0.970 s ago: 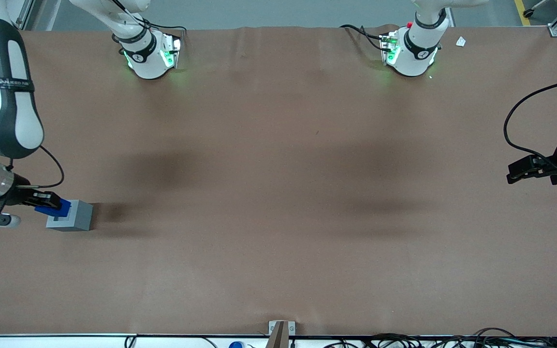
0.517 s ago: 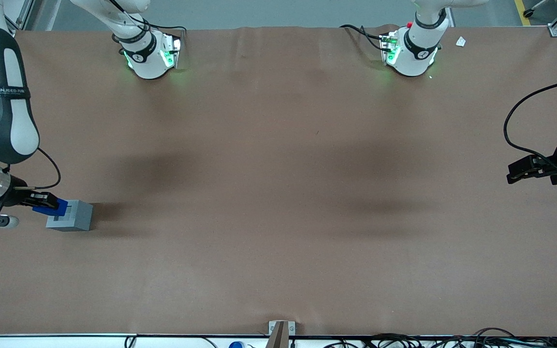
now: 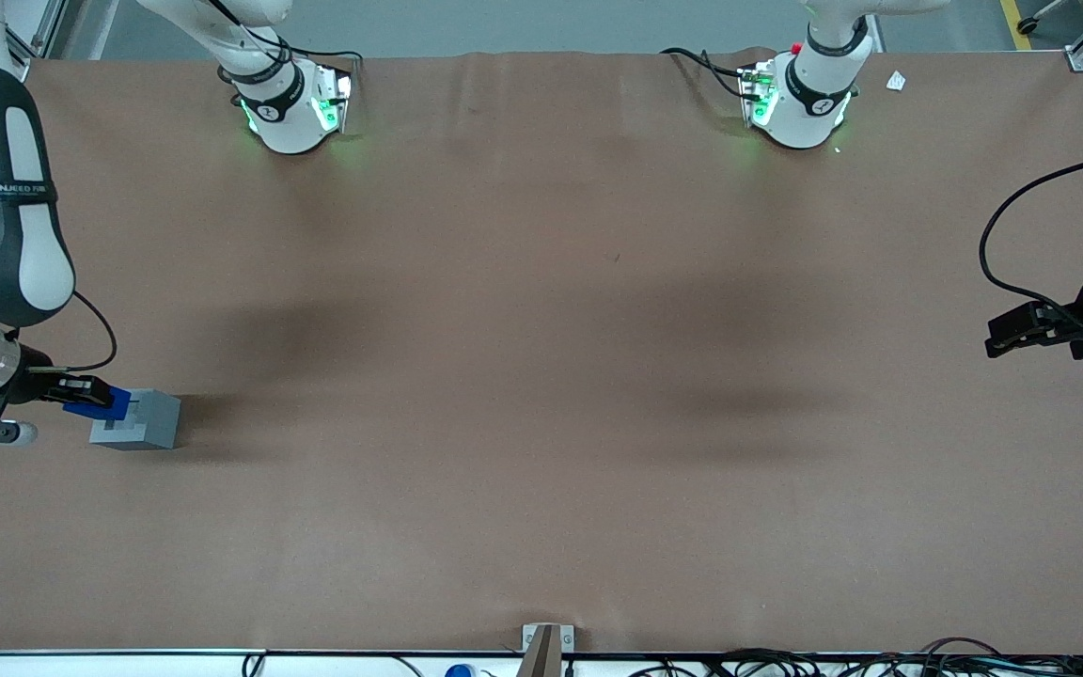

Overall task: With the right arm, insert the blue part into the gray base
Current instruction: 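Lower the blue block into the gray base's square opening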

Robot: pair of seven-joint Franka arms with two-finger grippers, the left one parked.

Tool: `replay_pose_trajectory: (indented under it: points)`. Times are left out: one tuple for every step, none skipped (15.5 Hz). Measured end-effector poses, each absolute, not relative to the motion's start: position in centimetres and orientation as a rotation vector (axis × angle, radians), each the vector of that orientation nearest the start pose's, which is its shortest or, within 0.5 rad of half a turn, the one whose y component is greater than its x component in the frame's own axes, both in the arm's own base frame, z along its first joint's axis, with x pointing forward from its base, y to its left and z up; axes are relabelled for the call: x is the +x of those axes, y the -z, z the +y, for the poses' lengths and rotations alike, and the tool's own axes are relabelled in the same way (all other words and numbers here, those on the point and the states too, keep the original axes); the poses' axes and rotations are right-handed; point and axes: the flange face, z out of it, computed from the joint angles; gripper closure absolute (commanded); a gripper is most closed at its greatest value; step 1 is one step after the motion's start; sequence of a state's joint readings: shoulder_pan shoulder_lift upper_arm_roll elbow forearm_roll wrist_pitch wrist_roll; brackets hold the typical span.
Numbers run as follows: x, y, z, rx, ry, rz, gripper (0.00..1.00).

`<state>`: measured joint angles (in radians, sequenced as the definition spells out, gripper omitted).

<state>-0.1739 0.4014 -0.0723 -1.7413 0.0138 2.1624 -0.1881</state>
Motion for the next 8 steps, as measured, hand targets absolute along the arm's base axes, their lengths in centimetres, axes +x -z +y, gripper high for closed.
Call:
replay_pose_trajectory:
  points:
    - [63.9,-34.6,-15.8,-3.163,0.035,0.089,0.91]
    - [64.0,-34.4,-16.1,-3.165,0.046,0.08,0.91]
    - [64.0,-34.0,-16.5,-3.166,0.048,0.075,0.91]
    - [64.0,-33.6,-16.7,-3.167,0.048,0.07,0.91]
    - [64.0,-33.3,-16.9,-3.168,0.048,0.067,0.91]
    - [64.0,-33.1,-17.0,-3.168,0.048,0.066,0.91]
    - [64.1,-33.0,-17.0,-3.168,0.048,0.065,0.91]
    - [64.1,-32.8,-17.0,-3.169,0.052,0.065,0.91]
